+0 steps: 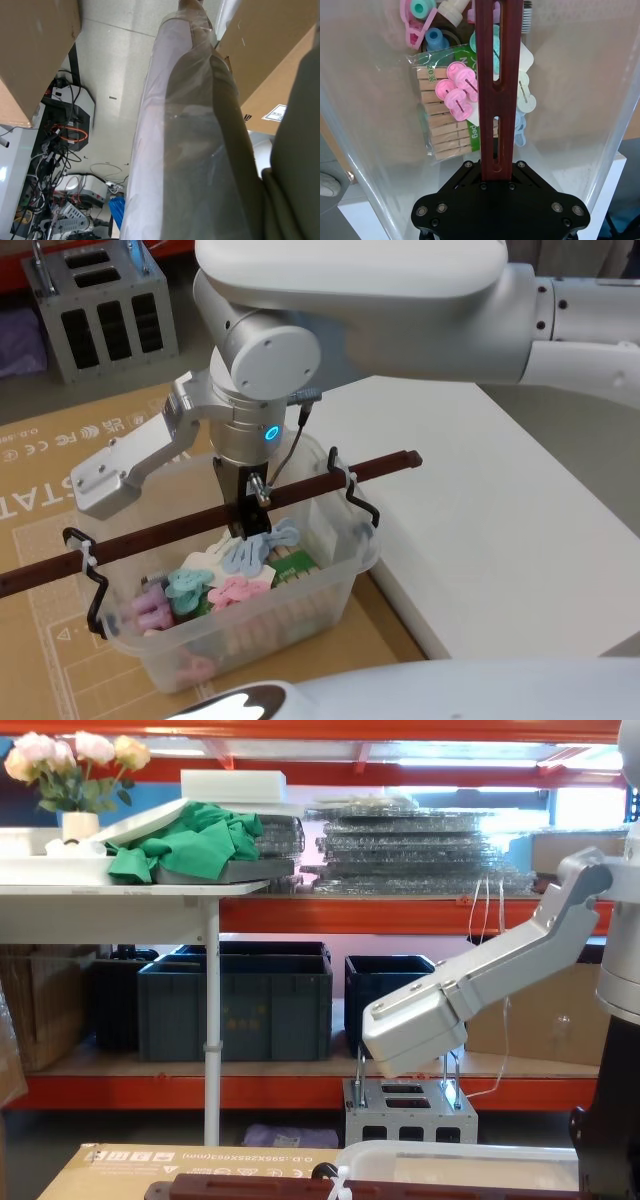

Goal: Use one hand to grasp the basket and place it at the designated location.

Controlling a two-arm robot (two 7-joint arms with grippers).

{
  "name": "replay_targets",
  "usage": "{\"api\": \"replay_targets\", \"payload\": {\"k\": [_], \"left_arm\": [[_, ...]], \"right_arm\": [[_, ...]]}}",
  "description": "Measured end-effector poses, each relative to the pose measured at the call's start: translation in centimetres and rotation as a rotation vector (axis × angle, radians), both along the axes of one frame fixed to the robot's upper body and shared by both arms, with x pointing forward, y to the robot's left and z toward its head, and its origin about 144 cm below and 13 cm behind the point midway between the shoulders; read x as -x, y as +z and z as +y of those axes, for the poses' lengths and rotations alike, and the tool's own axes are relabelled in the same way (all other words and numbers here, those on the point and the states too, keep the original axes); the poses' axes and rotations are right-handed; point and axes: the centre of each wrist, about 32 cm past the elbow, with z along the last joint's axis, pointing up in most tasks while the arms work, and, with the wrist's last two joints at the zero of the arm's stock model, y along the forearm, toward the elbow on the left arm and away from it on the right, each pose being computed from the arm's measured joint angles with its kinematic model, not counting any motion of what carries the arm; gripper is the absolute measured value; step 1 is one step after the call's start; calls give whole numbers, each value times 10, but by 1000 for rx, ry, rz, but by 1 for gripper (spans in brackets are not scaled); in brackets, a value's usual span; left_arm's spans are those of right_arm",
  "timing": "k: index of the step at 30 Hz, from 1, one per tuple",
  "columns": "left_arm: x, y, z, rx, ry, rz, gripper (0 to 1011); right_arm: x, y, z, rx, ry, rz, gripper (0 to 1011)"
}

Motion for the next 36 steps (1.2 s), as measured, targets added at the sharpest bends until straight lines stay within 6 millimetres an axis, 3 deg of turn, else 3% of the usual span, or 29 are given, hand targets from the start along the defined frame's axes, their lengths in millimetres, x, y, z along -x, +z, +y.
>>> {"api": "replay_targets", "payload": {"k": [36], "left_arm": [[0, 0, 0, 0, 0, 0, 0]], "right_arm": [[1, -2, -4, 0, -23, -4, 0]]}}
